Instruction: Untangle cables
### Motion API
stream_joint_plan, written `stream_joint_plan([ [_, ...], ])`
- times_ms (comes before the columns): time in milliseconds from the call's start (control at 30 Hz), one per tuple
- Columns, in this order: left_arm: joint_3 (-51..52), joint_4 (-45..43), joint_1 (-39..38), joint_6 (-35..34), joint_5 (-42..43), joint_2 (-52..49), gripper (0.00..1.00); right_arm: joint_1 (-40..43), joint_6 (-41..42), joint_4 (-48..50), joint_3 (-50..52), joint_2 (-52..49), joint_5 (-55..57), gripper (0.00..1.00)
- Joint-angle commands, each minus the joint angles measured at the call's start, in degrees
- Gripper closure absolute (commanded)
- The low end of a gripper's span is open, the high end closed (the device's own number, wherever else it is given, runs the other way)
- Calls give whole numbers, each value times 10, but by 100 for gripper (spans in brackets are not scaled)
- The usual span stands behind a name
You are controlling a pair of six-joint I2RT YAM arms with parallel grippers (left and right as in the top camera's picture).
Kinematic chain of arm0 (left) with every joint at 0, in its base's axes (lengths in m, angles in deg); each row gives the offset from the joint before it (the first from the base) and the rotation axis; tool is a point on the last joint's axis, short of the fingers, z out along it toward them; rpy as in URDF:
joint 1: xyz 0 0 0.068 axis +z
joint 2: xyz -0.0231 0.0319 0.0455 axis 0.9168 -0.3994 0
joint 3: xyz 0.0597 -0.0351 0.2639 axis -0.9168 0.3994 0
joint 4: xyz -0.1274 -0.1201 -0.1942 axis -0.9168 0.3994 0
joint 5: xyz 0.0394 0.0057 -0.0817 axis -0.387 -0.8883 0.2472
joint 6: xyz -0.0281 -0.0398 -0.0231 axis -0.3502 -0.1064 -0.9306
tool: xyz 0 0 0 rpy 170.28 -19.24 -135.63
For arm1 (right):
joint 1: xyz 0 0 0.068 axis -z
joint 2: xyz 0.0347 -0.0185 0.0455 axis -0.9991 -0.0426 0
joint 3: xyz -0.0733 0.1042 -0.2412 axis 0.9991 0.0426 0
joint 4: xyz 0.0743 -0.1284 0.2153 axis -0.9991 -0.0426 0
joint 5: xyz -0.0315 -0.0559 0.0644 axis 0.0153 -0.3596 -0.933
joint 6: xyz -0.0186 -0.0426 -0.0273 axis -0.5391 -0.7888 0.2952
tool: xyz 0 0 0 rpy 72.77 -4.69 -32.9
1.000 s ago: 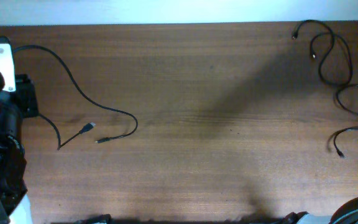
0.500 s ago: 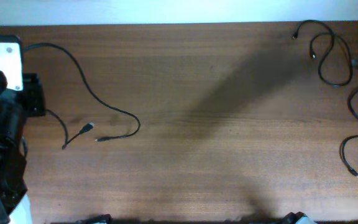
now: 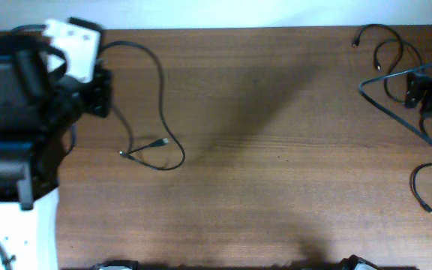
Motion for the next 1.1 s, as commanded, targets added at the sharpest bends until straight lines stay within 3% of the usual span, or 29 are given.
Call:
stream_joint_plan([
  [0, -9, -54, -82, -12, 16, -30, 100, -17, -4, -28, -5, 1, -3, 2],
  [267, -30, -209, -204, -32, 13, -133, 100, -59, -6, -53, -5, 2, -5, 2],
  [433, -94, -163, -237, -22, -14, -212, 100, -111, -65, -70, -4, 1, 1, 2],
  [633, -96, -131, -262, -9, 23, -221, 100, -137, -66, -69, -5, 1, 40, 1],
  [733, -96, -123, -294, -3, -36, -229, 100, -137, -66, -69, -5, 2, 40, 2],
  [933, -96, -127, -331, -3, -45, -244, 100, -137, -66, -69, -5, 2, 47, 2],
  [1000, -96, -129, -331, -3, -63, -246, 92, -137, -66, -69, -5, 2, 52, 2],
  [1033, -96, -130, -330, -3, -59, -246, 78, -137, -66, -69, -5, 2, 60, 2],
  [1067, -96, -129, -330, -3, -59, -246, 1, -137, -66, -69, -5, 2, 61, 2],
])
